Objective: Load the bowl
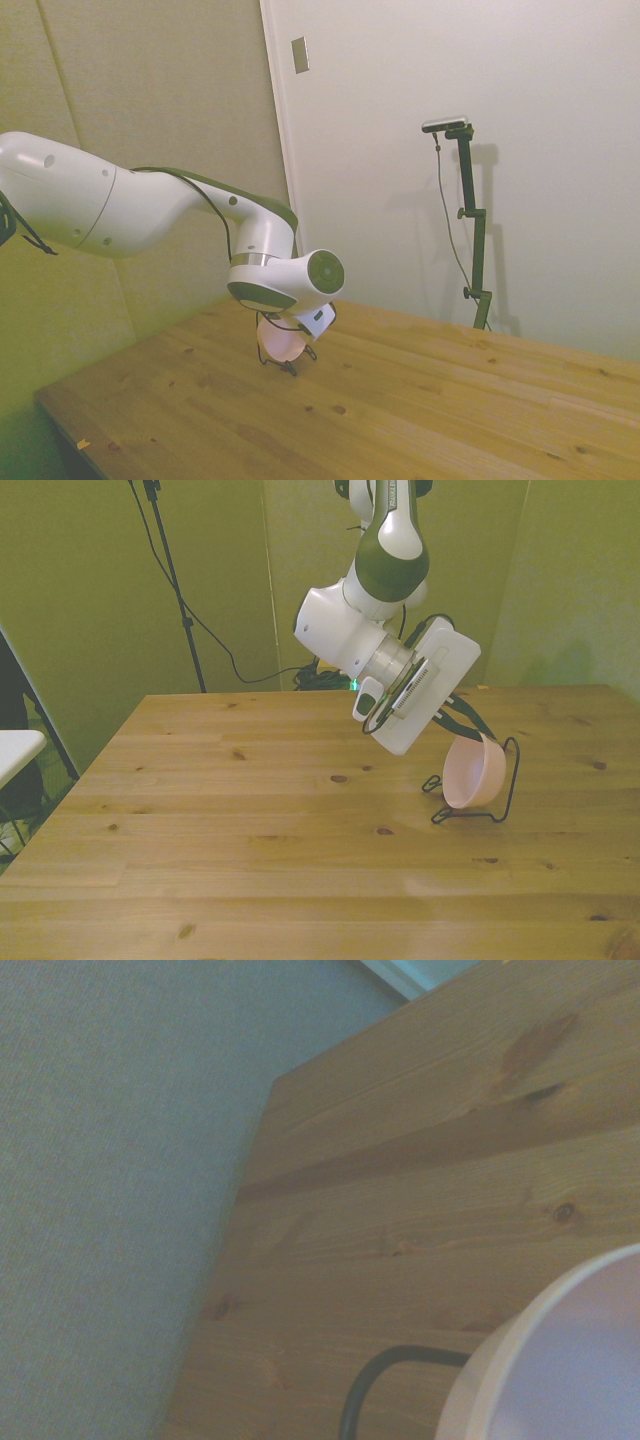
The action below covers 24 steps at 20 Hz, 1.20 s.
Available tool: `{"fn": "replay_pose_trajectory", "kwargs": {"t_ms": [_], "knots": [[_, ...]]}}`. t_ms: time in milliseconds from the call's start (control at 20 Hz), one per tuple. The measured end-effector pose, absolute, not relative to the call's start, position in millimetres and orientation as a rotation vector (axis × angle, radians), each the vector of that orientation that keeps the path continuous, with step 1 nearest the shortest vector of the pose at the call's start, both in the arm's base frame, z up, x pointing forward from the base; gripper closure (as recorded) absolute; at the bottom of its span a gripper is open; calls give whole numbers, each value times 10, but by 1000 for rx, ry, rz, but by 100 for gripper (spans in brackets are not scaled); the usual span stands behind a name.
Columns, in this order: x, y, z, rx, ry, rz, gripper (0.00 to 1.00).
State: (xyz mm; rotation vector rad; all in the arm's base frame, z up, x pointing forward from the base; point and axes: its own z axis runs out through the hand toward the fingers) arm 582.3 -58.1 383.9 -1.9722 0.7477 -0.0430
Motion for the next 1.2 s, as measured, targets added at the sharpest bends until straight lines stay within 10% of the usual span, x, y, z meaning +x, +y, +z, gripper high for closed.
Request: {"fn": "replay_pose_trajectory", "kwargs": {"t_ms": [600, 1200], "knots": [[5719, -644, 3715, -1977, 755, -37, 0], [5524, -1047, 4321, -2002, 830, -179, 0]]}}
